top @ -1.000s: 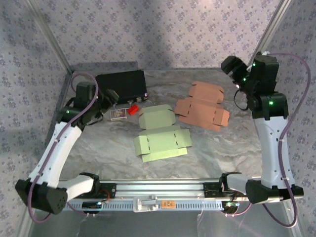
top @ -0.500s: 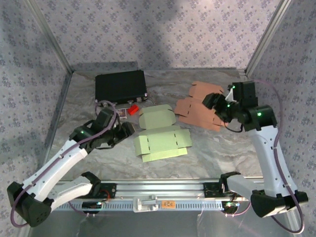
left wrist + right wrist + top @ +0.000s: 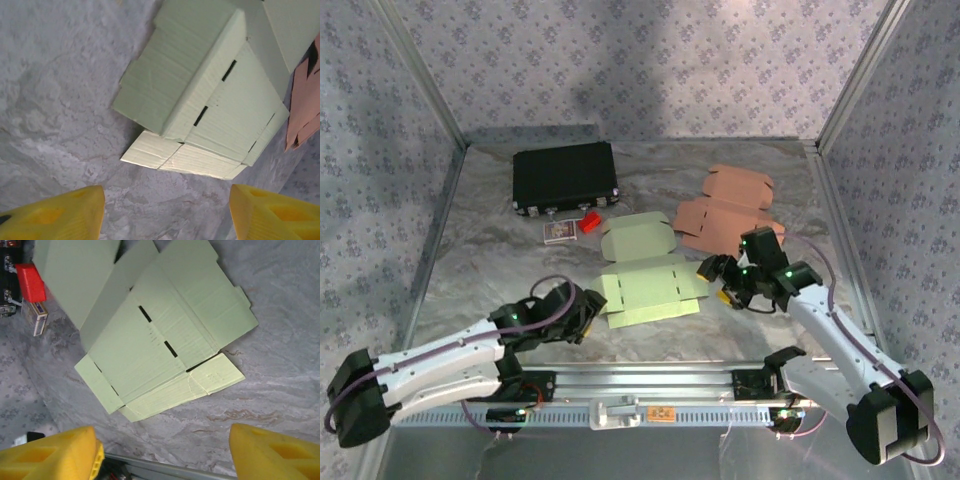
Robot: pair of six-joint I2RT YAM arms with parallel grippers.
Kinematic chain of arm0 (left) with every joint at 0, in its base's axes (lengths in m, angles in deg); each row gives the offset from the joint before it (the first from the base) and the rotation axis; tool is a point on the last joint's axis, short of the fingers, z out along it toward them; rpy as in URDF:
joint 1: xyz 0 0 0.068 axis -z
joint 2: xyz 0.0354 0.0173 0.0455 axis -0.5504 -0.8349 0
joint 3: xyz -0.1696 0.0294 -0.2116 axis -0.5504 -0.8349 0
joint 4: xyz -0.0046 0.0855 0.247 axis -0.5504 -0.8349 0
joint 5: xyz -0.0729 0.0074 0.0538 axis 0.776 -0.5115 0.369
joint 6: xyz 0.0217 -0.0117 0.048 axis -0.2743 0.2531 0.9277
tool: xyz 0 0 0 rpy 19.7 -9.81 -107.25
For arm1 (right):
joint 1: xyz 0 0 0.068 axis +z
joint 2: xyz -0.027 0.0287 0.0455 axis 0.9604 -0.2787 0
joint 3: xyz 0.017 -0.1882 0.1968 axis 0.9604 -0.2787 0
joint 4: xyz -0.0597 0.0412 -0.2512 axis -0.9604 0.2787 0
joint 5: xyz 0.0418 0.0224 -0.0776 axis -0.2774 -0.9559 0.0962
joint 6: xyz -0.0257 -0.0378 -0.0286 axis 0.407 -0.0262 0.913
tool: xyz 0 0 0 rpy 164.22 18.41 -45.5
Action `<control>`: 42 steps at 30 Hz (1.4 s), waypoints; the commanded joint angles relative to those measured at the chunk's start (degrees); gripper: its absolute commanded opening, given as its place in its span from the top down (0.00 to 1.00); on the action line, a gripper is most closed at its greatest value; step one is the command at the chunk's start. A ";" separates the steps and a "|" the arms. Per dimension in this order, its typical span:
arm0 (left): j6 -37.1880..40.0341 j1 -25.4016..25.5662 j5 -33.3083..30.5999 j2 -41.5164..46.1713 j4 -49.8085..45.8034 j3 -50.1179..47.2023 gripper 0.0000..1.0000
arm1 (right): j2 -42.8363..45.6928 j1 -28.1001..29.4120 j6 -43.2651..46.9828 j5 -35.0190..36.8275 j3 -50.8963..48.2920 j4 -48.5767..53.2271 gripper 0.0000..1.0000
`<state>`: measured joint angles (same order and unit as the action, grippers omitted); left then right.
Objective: Fold the paper box
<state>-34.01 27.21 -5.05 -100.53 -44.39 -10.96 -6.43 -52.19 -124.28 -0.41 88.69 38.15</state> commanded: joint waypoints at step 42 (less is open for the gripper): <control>-25.25 5.48 -26.94 -31.56 49.60 -8.23 0.93 | 1.75 -3.05 -5.53 -9.21 -8.88 -12.36 0.25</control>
<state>-48.26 33.70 -31.08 -130.91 -0.99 -19.17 -4.61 -55.55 -128.52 -8.94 80.49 26.13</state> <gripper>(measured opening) 0.086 0.745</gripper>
